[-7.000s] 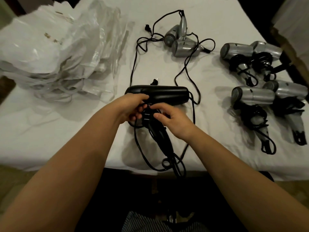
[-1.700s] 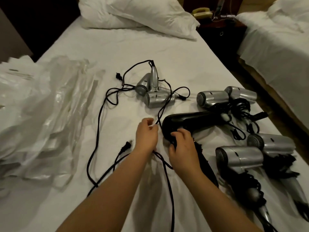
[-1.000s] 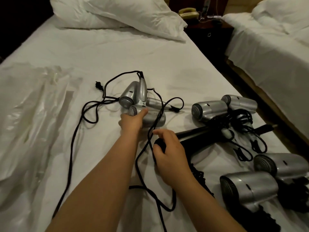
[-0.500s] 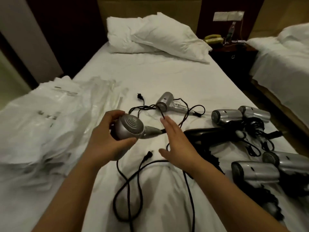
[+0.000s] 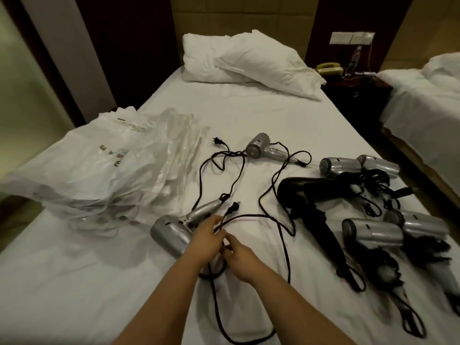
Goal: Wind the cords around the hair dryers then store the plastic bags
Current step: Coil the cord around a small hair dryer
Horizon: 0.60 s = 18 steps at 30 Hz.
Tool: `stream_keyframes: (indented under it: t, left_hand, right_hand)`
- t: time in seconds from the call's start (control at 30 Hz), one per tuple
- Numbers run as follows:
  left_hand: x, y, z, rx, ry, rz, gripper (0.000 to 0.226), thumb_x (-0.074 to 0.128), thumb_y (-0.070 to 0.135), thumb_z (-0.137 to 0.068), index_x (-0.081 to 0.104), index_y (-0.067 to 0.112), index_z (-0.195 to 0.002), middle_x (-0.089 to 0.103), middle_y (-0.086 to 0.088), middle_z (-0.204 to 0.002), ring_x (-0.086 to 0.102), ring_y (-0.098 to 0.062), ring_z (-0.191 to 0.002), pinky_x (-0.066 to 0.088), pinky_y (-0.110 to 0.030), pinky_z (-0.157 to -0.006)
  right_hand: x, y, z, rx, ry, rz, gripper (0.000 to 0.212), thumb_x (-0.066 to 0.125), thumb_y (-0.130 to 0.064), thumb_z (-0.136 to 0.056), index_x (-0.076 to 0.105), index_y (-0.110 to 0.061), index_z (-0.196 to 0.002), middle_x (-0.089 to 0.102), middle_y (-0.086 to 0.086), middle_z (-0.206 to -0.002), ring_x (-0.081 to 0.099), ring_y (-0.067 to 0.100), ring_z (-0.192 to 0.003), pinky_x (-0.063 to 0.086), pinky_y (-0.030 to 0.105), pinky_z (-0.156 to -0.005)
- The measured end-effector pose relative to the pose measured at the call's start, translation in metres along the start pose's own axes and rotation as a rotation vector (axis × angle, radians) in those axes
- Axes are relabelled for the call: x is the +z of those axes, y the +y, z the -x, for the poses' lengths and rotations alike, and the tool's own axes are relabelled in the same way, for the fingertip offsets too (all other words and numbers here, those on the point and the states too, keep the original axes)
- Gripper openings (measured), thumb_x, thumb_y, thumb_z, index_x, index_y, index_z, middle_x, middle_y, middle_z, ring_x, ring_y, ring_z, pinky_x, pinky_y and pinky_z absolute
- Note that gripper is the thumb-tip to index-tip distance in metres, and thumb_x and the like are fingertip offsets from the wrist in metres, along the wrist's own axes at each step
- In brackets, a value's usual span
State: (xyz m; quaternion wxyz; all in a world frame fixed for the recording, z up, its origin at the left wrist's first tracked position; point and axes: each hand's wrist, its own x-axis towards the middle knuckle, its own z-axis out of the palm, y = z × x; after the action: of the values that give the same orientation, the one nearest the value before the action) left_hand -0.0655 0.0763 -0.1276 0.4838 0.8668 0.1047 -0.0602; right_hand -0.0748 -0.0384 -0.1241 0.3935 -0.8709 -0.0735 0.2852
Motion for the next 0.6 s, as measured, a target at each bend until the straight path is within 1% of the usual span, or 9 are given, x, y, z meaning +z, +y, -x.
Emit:
stream_keyframes:
  t: [0.07,0.13,0.2,0.23,0.3,0.37,0.4,0.5,0.6]
  left_hand:
    - [0.003,-0.007,-0.006,-0.068,0.083,-0.025,0.031,0.051,0.01,-0.094,0.055,0.006,-0.125,0.059,-0.008,-0.123,0.054,-0.023,-0.116,0.038,-0.024,-0.091]
    - [0.004,-0.008,-0.014,-0.188,0.094,0.12,0.021,0.053,0.014,-0.093,0.062,0.003,-0.108,0.065,-0.009,-0.096,0.061,-0.026,-0.092,0.042,-0.026,-0.079]
    - [0.006,0.004,-0.023,-0.385,0.12,0.597,0.017,0.054,0.017,-0.094,0.061,0.004,-0.087,0.055,-0.008,-0.073,0.055,-0.022,-0.07,0.042,-0.029,-0.069]
    - [0.006,0.011,-0.028,-0.481,0.167,0.856,0.016,0.053,0.017,-0.095,0.058,0.005,-0.086,0.053,-0.008,-0.073,0.052,-0.02,-0.069,0.043,-0.028,-0.067]
    - [0.007,0.02,-0.04,-0.597,0.319,1.283,0.015,0.053,0.019,-0.096,0.055,0.006,-0.103,0.055,-0.01,-0.088,0.054,-0.02,-0.078,0.047,-0.027,-0.07]
    - [0.008,0.025,-0.054,-0.668,0.446,1.581,0.032,0.058,0.028,-0.093,0.052,0.01,-0.119,0.056,-0.01,-0.101,0.056,-0.023,-0.09,0.046,-0.03,-0.079]
    - [0.008,0.027,-0.061,-0.706,0.502,1.658,0.04,0.06,0.034,-0.091,0.051,0.011,-0.123,0.056,-0.009,-0.107,0.056,-0.023,-0.097,0.045,-0.031,-0.081]
    - [0.008,0.026,-0.079,-0.804,0.579,1.671,0.052,0.056,0.049,-0.089,0.05,0.017,-0.13,0.052,-0.005,-0.13,0.05,-0.021,-0.118,0.04,-0.034,-0.087]
    - [0.004,0.018,-0.093,-0.882,0.596,1.507,0.061,0.05,0.056,-0.088,0.045,0.019,-0.135,0.045,-0.005,-0.141,0.044,-0.024,-0.127,0.036,-0.036,-0.102]
  right_hand:
    - [0.0,0.002,0.0,-0.01,0.013,-0.042,0.05,0.038,-0.023,-0.099,0.024,-0.024,-0.147,0.049,0.01,-0.137,0.053,0.026,-0.116,0.041,0.026,-0.085]
    - [-0.004,0.002,-0.004,-0.015,0.061,-0.047,0.048,0.04,-0.022,-0.099,0.028,-0.021,-0.146,0.047,0.008,-0.139,0.051,0.024,-0.119,0.04,0.024,-0.087]
    - [-0.009,0.001,-0.009,-0.003,0.125,-0.074,0.044,0.041,-0.023,-0.099,0.034,-0.019,-0.142,0.05,0.008,-0.135,0.052,0.023,-0.117,0.04,0.025,-0.09]
    - [-0.011,0.0,-0.011,0.005,0.145,-0.104,0.042,0.041,-0.023,-0.099,0.036,-0.019,-0.14,0.051,0.007,-0.132,0.053,0.021,-0.114,0.041,0.024,-0.088]
    - [-0.014,0.001,-0.011,0.008,0.159,-0.155,0.038,0.04,-0.023,-0.099,0.04,-0.021,-0.137,0.052,0.004,-0.129,0.052,0.016,-0.109,0.04,0.019,-0.079]
    - [-0.016,0.008,-0.01,0.009,0.158,-0.187,0.035,0.041,-0.023,-0.099,0.044,-0.021,-0.134,0.053,0.001,-0.127,0.051,0.012,-0.104,0.04,0.014,-0.069]
    - [-0.018,0.012,-0.01,0.014,0.167,-0.206,0.033,0.041,-0.023,-0.099,0.046,-0.021,-0.132,0.054,0.0,-0.125,0.052,0.01,-0.101,0.04,0.012,-0.068]
    - [-0.025,0.023,-0.01,0.03,0.232,-0.227,0.029,0.043,-0.022,-0.098,0.051,-0.022,-0.126,0.056,-0.004,-0.114,0.057,0.01,-0.096,0.041,0.012,-0.067]
    - [-0.032,0.02,-0.007,-0.016,0.3,-0.249,0.026,0.045,-0.023,-0.097,0.055,-0.024,-0.121,0.058,-0.007,-0.112,0.057,0.006,-0.095,0.042,0.01,-0.071]
